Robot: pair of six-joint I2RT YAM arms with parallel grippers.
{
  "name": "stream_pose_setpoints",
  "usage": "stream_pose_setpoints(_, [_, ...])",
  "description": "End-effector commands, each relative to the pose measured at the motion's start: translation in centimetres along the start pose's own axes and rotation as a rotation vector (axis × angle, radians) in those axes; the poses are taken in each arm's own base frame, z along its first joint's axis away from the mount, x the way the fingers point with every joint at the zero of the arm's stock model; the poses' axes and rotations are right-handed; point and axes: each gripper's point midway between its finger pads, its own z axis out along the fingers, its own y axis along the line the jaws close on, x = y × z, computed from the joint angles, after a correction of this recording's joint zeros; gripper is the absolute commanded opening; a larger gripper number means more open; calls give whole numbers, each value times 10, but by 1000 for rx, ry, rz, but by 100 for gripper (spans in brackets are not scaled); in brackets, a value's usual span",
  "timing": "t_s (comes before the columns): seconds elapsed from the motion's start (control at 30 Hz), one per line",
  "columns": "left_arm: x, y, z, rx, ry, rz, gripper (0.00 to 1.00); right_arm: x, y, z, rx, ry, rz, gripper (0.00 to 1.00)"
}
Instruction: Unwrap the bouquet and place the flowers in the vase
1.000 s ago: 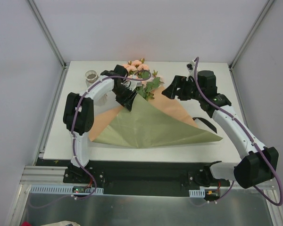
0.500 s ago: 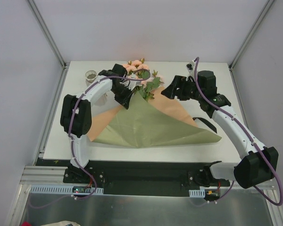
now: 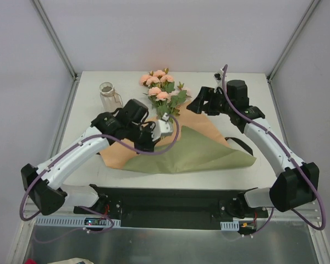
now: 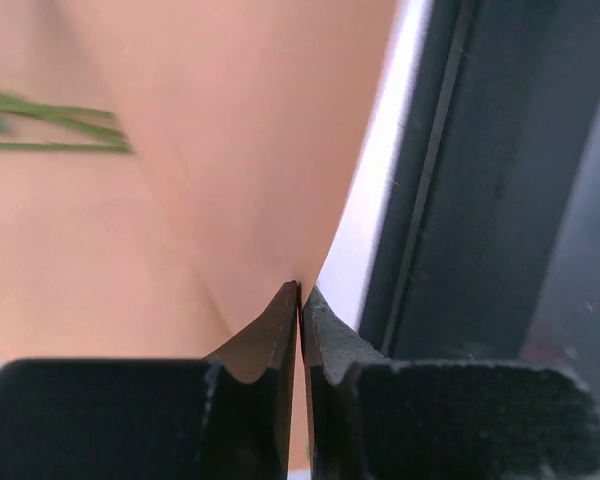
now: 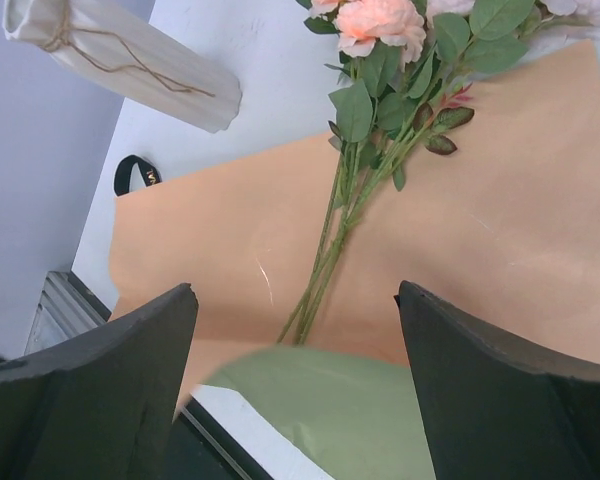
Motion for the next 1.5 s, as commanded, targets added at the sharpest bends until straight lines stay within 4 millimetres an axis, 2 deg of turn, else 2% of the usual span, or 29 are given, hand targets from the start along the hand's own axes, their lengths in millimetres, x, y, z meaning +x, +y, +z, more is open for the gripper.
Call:
stream_pose_setpoints(0.0, [53,-51,-6,172,143,86,6,-9,7,0,-33,-15,-29,84])
stream_pose_setpoints(0.07, [60,-73,-18,260,118,136,9,-2,8,0,-37,-1,-30,83])
stream_pose_setpoints(0.13, [57,-97,-28,363,44,195,11,5,8,0,-34,18,-39,82])
stream_pose_setpoints(0.2, [57,-119,-45,444,-34,306,16,22,10,0,-23,58,-59,81])
stream_pose_setpoints(0.3, [61,-139,-61,517,-81,421,19,47,17,-1,-19,114,-88,81])
stream_pose_setpoints(0.33, [60,-146,-65,545,-101,427,27,55,18,-2,-15,128,-90,80])
stream_pose_setpoints(0.47, [61,-166,-78,641,-147,439,36,100,33,-5,-26,215,-131,79])
stream_pose_setpoints(0.5, [62,-169,-80,654,-155,440,39,105,35,-9,-16,212,-134,78])
stream_pose_setpoints(0.53, [66,-172,-81,668,-150,434,46,117,33,-9,-12,228,-134,78])
stream_pose_setpoints(0.6, [71,-172,-82,655,-145,463,79,128,40,-11,-15,233,-144,78])
stream_pose_setpoints(0.67, [74,-168,-82,632,-124,475,93,132,42,-12,-11,231,-143,77])
stream_pose_setpoints(0.77, [63,-162,-88,581,-134,498,99,122,44,-15,16,211,-156,76])
stream_pose_setpoints(0.83, [46,-154,-96,508,-154,520,99,108,41,-15,59,181,-180,75])
stream_pose_setpoints(0.9, [31,-148,-103,444,-183,491,99,86,43,-11,99,151,-212,73])
stream_pose_setpoints(0.97, [6,-144,-119,384,-247,470,99,74,37,2,143,165,-214,71])
stream_pose_setpoints(1.0, [-3,-141,-123,355,-268,438,99,52,47,5,135,125,-214,70])
stream_pose_setpoints(1.03, [-17,-130,-129,292,-286,401,99,41,51,11,133,108,-214,70])
stream_pose_setpoints(1.07, [-23,-125,-131,262,-280,306,99,42,45,29,153,130,-211,68])
stream_pose_setpoints(1.1, [-32,-115,-132,219,-288,265,99,19,55,33,153,81,-217,67])
stream_pose_setpoints(1.13, [-38,-93,-132,126,-260,196,99,14,54,42,163,81,-219,66])
stream_pose_setpoints(1.17, [-40,-83,-133,93,-246,120,99,19,46,61,187,112,-224,64])
stream_pose_setpoints(1.2, [-39,-73,-135,69,-224,59,99,1,55,67,180,76,-239,63])
stream_pose_setpoints(1.23, [-44,-46,-141,-1,-232,-45,99,1,53,77,182,81,-243,62])
stream_pose_setpoints(1.27, [-43,-33,-144,-32,-229,-93,99,8,46,95,195,114,-247,61])
stream_pose_setpoints(1.33, [-38,-3,-149,-106,-223,-192,99,8,48,110,190,126,-267,57])
stream_pose_setpoints(1.37, [-28,21,-157,-186,-220,-279,99,20,38,125,203,165,-272,55])
stream_pose_setpoints(1.43, [-12,45,-156,-235,-206,-385,98,32,38,139,200,197,-300,52])
stream_pose_setpoints(1.47, [-2,59,-164,-269,-230,-458,97,45,28,150,216,231,-301,49])
